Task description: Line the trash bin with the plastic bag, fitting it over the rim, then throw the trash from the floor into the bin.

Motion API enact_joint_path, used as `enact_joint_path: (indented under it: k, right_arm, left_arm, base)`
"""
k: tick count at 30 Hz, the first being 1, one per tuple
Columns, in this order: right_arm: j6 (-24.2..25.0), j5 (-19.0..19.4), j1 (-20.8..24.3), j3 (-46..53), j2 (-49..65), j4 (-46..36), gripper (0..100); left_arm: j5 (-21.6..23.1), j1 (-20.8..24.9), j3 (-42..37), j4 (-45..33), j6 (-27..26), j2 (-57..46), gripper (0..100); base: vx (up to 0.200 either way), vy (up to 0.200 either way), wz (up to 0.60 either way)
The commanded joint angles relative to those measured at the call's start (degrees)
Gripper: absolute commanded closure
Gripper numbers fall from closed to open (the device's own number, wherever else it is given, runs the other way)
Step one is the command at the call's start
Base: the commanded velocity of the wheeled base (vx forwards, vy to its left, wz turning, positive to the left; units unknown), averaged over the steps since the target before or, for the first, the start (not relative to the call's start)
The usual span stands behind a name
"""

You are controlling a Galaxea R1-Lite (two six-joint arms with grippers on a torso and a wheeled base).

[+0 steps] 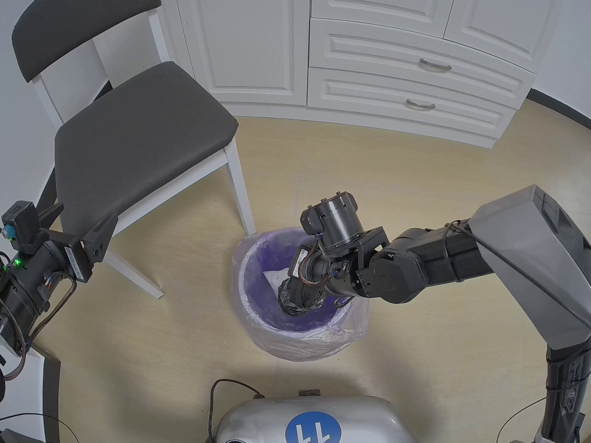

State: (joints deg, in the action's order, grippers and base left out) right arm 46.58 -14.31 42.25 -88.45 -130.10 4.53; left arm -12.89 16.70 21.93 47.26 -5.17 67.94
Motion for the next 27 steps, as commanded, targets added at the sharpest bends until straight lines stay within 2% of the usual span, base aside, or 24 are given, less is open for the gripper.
enact_joint_path:
  k: [1, 7, 9, 10, 14, 19, 27]
  right_arm:
    - [0.09, -2.91, -0.94, -2.86, -3.58, 0.12, 100]
    - [2.73, -5.99, -1.30, -5.32, -4.20, 3.20, 100]
    - [3.69, -6.61, -1.30, -5.32, -4.20, 5.31, 100]
    - [3.96, -6.96, -1.30, -4.88, -4.29, 9.26, 100]
    - [3.96, -7.57, -1.38, -4.27, -4.73, 12.78, 100]
    - [3.17, -7.22, -0.33, -1.98, -3.85, 12.08, 100]
    - [-2.02, -6.69, 2.48, 3.55, -2.88, 11.46, 100]
  left_arm:
    - [-0.03, 0.00, -0.05, 0.02, -0.02, 0.00, 0]
    - [-0.03, 0.00, -0.05, 0.02, -0.02, 0.00, 0]
    - [-0.03, 0.00, -0.05, 0.02, -0.02, 0.00, 0]
    - [-0.03, 0.00, -0.05, 0.02, -0.02, 0.00, 0]
    - [-0.03, 0.00, -0.13, 0.02, -0.02, 0.00, 0]
    - [-0.03, 0.00, -0.13, 0.02, -0.02, 0.00, 0]
    - [0.05, 0.09, -0.31, 0.02, -0.02, 0.26, 0]
  base:
    - [0.000, 0.000, 0.00]
    - [0.000, 0.000, 0.00]
    - [0.000, 0.000, 0.00]
    - [0.000, 0.000, 0.00]
    - [0.000, 0.000, 0.00]
    - [0.000, 0.000, 0.00]
    - [0.000, 0.000, 0.00]
